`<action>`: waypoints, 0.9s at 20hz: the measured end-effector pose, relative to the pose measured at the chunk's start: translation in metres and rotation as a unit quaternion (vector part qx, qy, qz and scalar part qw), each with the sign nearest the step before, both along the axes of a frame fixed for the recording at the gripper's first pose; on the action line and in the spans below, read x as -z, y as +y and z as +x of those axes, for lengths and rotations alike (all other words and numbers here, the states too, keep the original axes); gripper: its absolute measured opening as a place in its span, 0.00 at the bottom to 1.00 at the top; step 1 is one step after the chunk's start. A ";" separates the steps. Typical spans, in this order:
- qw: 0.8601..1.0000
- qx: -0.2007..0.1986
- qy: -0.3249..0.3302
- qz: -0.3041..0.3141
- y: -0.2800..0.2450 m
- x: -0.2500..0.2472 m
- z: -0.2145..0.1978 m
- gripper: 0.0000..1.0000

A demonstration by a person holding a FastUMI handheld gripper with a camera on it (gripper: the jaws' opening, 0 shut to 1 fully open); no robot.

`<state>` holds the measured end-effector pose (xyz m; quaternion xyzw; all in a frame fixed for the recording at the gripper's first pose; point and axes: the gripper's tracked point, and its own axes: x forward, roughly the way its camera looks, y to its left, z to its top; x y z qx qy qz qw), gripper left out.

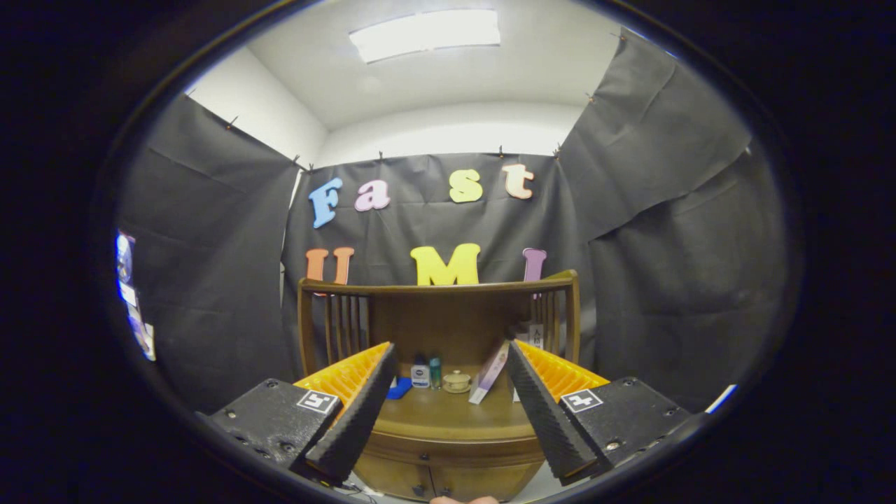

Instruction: Pull open the drawer, take out the items inside it, and place them on the countertop above the cabinet.

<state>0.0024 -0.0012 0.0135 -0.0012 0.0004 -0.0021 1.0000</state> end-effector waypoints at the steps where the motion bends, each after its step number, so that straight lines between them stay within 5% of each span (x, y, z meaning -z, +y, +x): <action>1: 1.000 0.004 0.001 -0.002 -0.002 0.000 0.001 1.00; 11: 1.000 0.013 0.009 -0.004 0.002 0.025 0.011 1.00; 18: 0.998 0.012 0.059 0.008 0.008 0.108 0.043 1.00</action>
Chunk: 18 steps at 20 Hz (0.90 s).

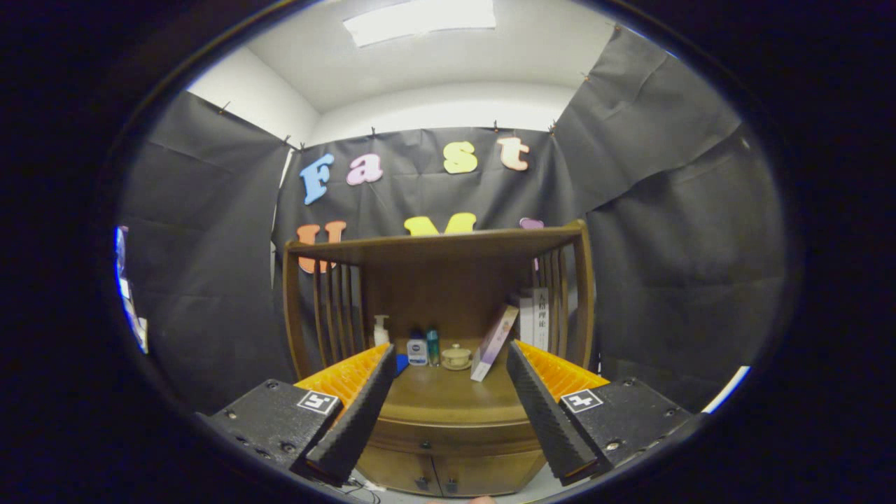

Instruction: Pull open the drawer, take out the items inside it, and place them on the countertop above the cabinet.

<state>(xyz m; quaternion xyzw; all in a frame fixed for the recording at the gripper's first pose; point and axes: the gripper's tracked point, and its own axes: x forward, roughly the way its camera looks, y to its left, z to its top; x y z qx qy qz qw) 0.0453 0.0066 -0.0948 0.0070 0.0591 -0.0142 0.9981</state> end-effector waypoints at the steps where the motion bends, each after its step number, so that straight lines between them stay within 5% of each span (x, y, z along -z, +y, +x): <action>1: 1.000 -0.003 0.014 0.000 0.004 0.016 0.006 1.00; 14: 0.993 -0.019 0.112 0.020 0.035 0.199 0.062 1.00; 18: 0.989 -0.013 0.144 0.030 0.039 0.245 0.073 0.92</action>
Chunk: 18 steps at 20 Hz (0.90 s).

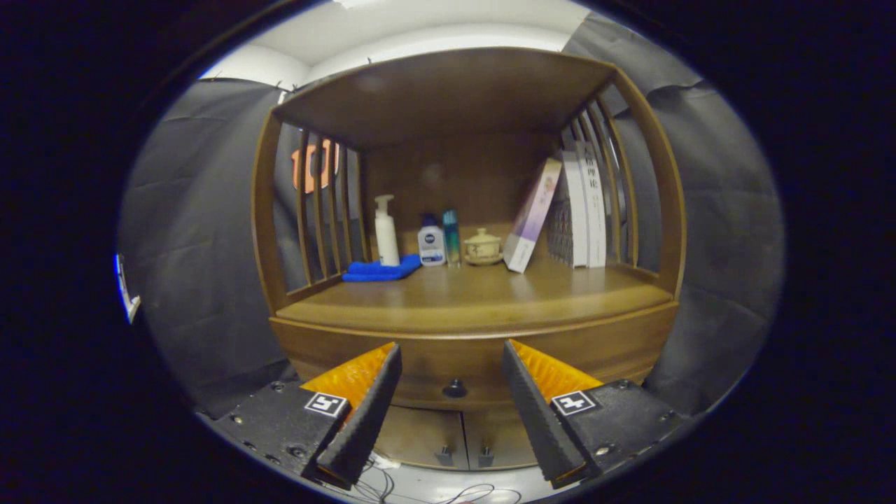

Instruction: Pull open the drawer, take out the items inside it, and place them on the countertop above the cabinet.

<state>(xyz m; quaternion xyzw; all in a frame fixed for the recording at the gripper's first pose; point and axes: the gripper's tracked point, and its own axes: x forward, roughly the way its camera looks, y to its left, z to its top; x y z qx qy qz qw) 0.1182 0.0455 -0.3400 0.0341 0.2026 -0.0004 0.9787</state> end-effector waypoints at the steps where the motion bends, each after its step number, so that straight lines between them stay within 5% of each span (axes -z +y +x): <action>1: 1.000 -0.001 0.011 -0.004 -0.001 0.012 0.005 0.86; 12: 0.998 0.021 0.056 -0.033 -0.011 0.072 0.032 0.63; 18: 0.998 0.037 0.047 -0.033 -0.005 0.084 0.036 0.31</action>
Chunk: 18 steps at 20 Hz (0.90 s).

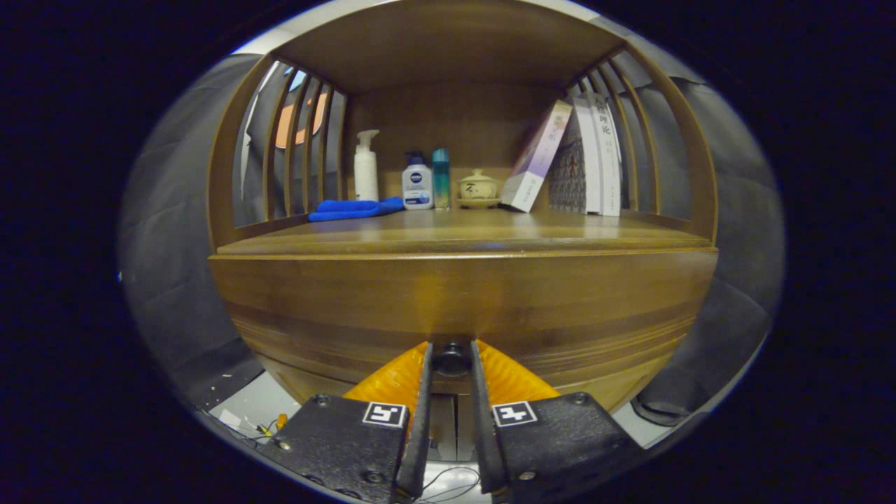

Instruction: Pull open the drawer, take out the items inside it, and place them on the countertop above the cabinet.

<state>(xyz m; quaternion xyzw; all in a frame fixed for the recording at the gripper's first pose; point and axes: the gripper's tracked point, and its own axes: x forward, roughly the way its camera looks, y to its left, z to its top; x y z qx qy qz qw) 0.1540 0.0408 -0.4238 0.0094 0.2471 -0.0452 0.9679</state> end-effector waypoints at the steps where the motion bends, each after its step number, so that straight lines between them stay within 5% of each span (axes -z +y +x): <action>1: 1.000 0.003 -0.002 0.001 0.000 -0.001 0.000 0.29; 7: 1.000 0.003 0.006 0.009 0.002 0.000 -0.002 0.17; 18: 1.000 0.007 0.017 0.002 0.005 -0.008 -0.048 0.16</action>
